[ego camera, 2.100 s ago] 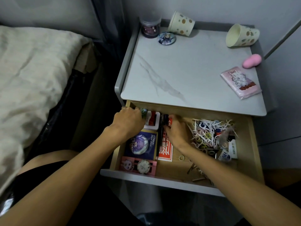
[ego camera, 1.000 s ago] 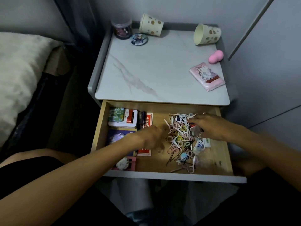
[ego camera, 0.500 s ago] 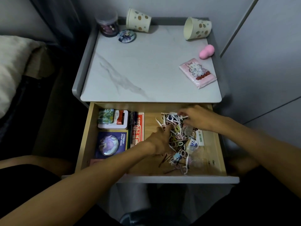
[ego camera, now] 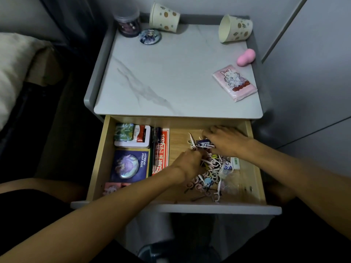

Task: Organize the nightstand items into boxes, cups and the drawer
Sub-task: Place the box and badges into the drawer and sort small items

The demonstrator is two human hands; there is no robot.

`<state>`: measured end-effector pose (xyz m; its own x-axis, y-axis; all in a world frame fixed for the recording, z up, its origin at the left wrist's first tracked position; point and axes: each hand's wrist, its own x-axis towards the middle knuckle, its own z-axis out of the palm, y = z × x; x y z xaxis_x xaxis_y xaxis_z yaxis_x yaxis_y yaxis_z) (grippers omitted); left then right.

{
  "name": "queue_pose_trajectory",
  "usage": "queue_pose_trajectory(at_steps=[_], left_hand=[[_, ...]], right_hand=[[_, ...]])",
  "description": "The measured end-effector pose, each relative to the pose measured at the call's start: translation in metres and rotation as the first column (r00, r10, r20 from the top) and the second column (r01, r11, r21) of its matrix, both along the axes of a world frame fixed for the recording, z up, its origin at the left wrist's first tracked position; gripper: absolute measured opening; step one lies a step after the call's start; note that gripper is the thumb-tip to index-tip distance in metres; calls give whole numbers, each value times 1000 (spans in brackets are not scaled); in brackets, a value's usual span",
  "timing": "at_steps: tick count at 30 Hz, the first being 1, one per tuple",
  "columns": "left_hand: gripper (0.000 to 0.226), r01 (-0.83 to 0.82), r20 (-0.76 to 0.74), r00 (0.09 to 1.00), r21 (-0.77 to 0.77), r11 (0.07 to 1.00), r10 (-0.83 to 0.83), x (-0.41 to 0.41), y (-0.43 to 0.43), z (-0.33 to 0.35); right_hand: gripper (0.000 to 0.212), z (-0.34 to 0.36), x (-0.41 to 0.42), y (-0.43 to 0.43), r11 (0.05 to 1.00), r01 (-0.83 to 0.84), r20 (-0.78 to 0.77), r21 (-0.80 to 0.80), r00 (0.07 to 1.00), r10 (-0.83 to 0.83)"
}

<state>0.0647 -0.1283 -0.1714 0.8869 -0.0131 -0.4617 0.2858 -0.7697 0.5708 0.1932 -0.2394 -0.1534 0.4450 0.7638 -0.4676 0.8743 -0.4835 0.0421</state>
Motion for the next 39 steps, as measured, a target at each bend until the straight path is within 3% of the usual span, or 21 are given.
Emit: queue_pose_trajectory(at_steps=[5, 7, 9, 12, 15, 20, 28, 32, 39], left_hand=[[79, 175, -74, 983, 129, 976, -166, -13, -6, 3], [81, 198, -63, 980, 166, 966, -190, -15, -10, -2], [70, 189, -10, 982, 174, 966, -191, -12, -11, -4], [35, 119, 57, 991, 60, 991, -123, -10, -9, -5], [21, 61, 80, 995, -39, 997, -58, -10, -4, -7], [15, -123, 32, 990, -259, 958, 136, -10, 9, 2], [14, -293, -3, 939, -528, 797, 343, -12, 31, 40], [12, -336, -9, 904, -634, 696, 428, -8, 47, 73], [8, -458, 43, 767, -662, 593, 640, 25, 120, 122]], right_hand=[[48, -5, -8, 0, 997, -75, 21, 34, 997, 74], [48, -4, -6, -1, 996, -79, 0, 52, 997, 79], [47, 1, -4, -2, 993, -78, 1, 83, 997, 79], [51, 8, -3, -6, 986, -98, 53, 135, 994, 91], [50, 12, -4, -10, 975, -130, 96, 183, 989, 114], [38, 28, -6, -21, 945, -79, 50, 317, 997, 67], [29, 73, -24, -26, 818, 173, -235, 548, 971, -48], [26, 103, -13, -4, 767, 333, -362, 548, 921, -142], [25, 138, 36, 71, 758, 422, -374, 498, 893, -252]])
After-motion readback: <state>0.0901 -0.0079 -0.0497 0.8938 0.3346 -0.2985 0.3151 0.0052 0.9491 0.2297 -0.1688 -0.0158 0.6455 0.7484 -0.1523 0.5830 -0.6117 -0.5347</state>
